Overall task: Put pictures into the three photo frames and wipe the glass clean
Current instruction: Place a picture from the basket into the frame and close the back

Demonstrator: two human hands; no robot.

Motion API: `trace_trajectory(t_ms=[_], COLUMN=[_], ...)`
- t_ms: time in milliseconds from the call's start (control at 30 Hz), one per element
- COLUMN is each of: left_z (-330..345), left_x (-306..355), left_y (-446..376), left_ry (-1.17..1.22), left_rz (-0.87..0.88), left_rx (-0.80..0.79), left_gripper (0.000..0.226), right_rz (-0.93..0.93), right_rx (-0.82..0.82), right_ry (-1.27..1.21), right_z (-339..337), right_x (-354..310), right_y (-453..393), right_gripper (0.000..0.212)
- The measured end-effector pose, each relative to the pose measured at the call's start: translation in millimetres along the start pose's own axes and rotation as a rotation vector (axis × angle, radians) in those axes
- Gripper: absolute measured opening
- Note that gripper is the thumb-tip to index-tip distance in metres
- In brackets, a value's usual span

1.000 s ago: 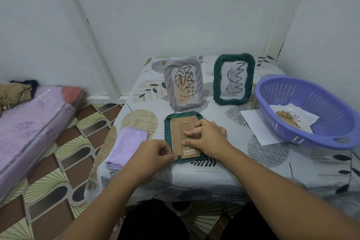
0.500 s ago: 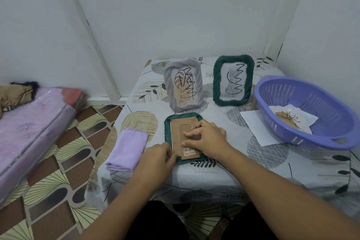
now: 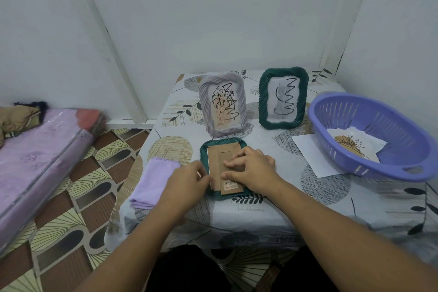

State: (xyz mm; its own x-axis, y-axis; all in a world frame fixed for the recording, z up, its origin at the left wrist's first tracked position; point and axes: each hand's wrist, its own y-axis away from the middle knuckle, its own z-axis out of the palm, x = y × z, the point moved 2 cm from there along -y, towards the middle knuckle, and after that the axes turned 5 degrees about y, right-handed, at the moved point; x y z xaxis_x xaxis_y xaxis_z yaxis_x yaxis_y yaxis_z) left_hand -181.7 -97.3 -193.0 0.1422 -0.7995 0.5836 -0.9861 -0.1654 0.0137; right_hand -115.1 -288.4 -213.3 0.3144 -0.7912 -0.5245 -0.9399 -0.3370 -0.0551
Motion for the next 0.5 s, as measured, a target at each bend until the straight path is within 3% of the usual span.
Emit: trace_trajectory(t_ms=[100, 167, 300, 500], left_z=[-5.9, -3.9, 2.1, 5.0], left_x=[8.4, 14.2, 17.8, 15.3], left_y=[-15.9, -25.9, -34.2, -39.2], left_ry=[0.003, -0.019, 0.015, -0.014], left_rz=[0.059, 0.082, 0.073, 0.049], left_rx=[-0.010, -0.076, -0.158, -0.189], left_gripper=[0.014, 0.024, 0.038, 0.039], right_rz=[-0.027, -0.035, -0.032, -0.063], right_rx=[-0.005, -0.020, -0.022, -0.080], right_ry=[0.022, 0.021, -0.005, 0.074], right_z=[-4.6, -10.2, -22.9, -38.7], right_x=[-0.7, 0.5, 5.2, 13.8], right_y=[1.5, 0.8, 0.5, 5.2], right_gripper=[0.038, 0.034, 0.029, 0.020])
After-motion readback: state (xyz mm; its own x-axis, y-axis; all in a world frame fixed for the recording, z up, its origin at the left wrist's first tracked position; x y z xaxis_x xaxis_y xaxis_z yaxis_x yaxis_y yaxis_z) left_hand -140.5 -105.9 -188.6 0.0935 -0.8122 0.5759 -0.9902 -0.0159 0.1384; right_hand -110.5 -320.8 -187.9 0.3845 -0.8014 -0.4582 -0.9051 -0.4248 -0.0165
